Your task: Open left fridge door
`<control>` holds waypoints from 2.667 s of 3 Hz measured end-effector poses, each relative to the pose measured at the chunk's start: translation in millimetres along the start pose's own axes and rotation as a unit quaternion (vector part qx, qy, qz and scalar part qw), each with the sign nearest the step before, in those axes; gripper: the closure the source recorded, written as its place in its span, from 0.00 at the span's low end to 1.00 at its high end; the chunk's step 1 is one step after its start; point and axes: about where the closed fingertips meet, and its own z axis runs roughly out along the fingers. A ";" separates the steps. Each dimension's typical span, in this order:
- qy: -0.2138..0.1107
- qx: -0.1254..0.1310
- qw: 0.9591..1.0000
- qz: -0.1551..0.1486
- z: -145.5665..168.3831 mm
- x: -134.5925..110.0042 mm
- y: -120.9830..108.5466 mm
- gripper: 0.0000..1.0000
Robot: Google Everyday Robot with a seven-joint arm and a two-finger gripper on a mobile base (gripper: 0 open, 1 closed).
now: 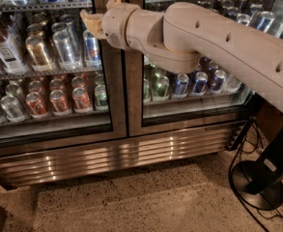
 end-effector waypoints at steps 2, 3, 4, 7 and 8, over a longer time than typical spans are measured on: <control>0.000 0.000 1.000 0.000 -3.6 1.9 -6.8 1.00; 0.000 0.000 1.000 0.000 -5.8 2.5 -11.8 1.00; 0.000 0.000 1.000 0.000 -6.9 3.2 -15.2 1.00; 0.000 -0.001 1.000 0.000 -8.4 7.7 -44.5 1.00; 0.000 -0.001 1.000 0.000 -8.4 7.8 -44.5 1.00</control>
Offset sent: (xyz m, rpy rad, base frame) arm -0.0558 0.0433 0.0426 -1.4461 -0.2893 -0.5407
